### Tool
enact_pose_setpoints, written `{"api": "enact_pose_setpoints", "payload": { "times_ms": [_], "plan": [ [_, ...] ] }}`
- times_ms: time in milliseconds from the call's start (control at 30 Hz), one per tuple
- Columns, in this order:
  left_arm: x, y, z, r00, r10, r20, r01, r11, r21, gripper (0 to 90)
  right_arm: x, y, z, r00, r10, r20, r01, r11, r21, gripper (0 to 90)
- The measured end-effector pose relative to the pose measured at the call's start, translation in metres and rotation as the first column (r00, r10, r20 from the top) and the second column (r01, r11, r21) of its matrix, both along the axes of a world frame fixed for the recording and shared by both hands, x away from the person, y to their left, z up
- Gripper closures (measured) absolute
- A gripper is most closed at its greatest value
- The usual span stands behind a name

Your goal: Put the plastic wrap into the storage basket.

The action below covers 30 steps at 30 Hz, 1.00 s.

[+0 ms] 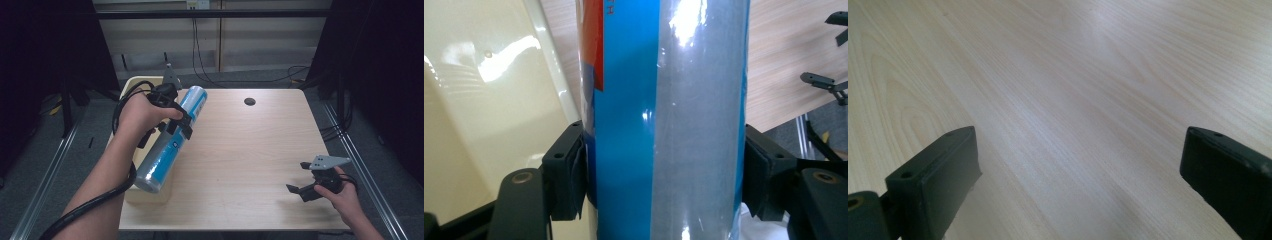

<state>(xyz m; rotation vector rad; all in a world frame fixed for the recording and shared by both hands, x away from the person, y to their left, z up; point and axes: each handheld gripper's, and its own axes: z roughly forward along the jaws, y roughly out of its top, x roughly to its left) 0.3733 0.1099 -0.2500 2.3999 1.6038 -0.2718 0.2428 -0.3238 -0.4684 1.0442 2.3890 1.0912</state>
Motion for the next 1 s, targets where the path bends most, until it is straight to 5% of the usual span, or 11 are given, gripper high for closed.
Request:
{"api": "enact_pose_setpoints", "payload": {
  "times_ms": [1000],
  "plan": [
    [-0.001,0.047,0.002,0.9954,0.095,0.003,-0.095,0.9949,0.033,32.4,0.001,0.000,-0.001,1.0000,0.004,-0.001,-0.004,1.0000,0.000,2.2]
  ]
}}
